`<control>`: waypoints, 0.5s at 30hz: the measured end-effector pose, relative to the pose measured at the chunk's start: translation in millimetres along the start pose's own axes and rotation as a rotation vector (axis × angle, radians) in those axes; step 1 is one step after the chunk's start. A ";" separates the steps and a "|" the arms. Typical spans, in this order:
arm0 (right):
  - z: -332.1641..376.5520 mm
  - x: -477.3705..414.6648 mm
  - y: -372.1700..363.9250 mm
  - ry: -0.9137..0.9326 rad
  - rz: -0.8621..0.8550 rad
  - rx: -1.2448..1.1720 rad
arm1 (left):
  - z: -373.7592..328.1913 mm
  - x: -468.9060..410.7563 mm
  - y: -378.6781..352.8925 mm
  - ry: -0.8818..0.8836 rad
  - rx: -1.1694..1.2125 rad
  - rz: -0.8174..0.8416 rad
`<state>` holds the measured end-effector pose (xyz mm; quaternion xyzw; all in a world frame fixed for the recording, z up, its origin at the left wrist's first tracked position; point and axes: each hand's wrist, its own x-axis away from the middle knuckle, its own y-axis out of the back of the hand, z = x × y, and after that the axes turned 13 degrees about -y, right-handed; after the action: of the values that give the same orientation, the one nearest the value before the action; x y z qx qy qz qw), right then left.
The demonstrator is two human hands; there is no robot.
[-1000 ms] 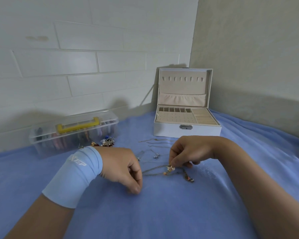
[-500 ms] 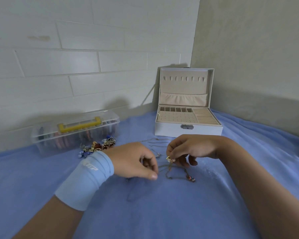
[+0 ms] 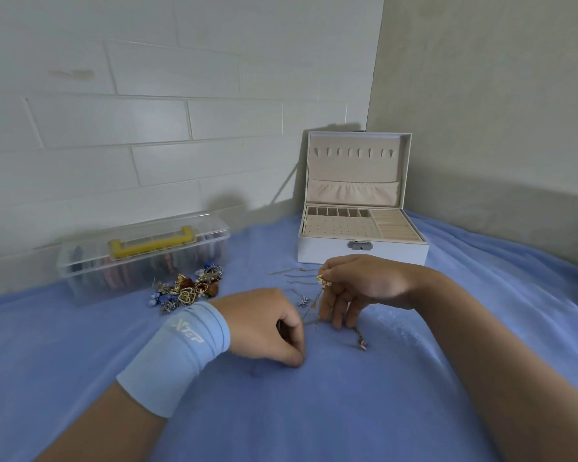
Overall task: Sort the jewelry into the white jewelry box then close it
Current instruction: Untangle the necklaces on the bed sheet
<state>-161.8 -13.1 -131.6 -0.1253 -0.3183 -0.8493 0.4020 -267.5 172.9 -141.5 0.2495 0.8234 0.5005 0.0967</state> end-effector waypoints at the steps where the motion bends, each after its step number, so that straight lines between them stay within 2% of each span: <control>1: -0.5 -1.1 -0.6 0.005 -0.002 -0.028 | -0.7 1.9 1.4 -0.002 0.021 0.018; 7: -1.3 -4.5 -5.1 0.039 0.023 -0.251 | -5.2 10.1 7.6 -0.009 0.076 0.086; 15: 7.0 -8.1 -10.2 0.046 0.015 -0.634 | -8.0 18.7 15.3 0.090 0.090 0.232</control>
<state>-164.6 1.1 -134.6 -0.2275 -0.0278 -0.9059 0.3562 -281.9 182.0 -122.6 0.3244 0.8141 0.4816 -0.0102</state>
